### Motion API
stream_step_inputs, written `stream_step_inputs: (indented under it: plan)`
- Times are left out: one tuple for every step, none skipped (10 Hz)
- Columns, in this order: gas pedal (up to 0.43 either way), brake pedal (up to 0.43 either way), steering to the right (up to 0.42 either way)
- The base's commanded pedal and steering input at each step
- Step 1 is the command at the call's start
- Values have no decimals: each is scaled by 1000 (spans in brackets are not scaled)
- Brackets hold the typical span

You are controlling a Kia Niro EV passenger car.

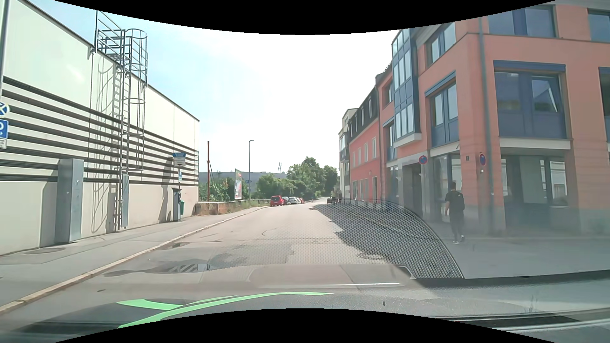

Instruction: Follow the waypoints while adhering to traffic rules and regulations

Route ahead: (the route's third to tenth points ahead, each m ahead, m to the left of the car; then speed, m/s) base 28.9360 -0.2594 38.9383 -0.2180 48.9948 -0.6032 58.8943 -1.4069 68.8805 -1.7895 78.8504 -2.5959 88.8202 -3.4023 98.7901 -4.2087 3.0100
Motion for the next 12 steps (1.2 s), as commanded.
stream_step_inputs:
  plan:
    - [189, 0, 9]
    - [197, 0, 9]
    - [197, 0, 8]
    - [209, 0, 7]
    - [228, 0, 7]
    - [248, 0, 6]
    - [260, 0, 6]
    - [260, 0, 5]
    - [268, 0, 5]
    - [268, 0, 5]
    - [268, 0, 5]
    - [268, 0, 6]
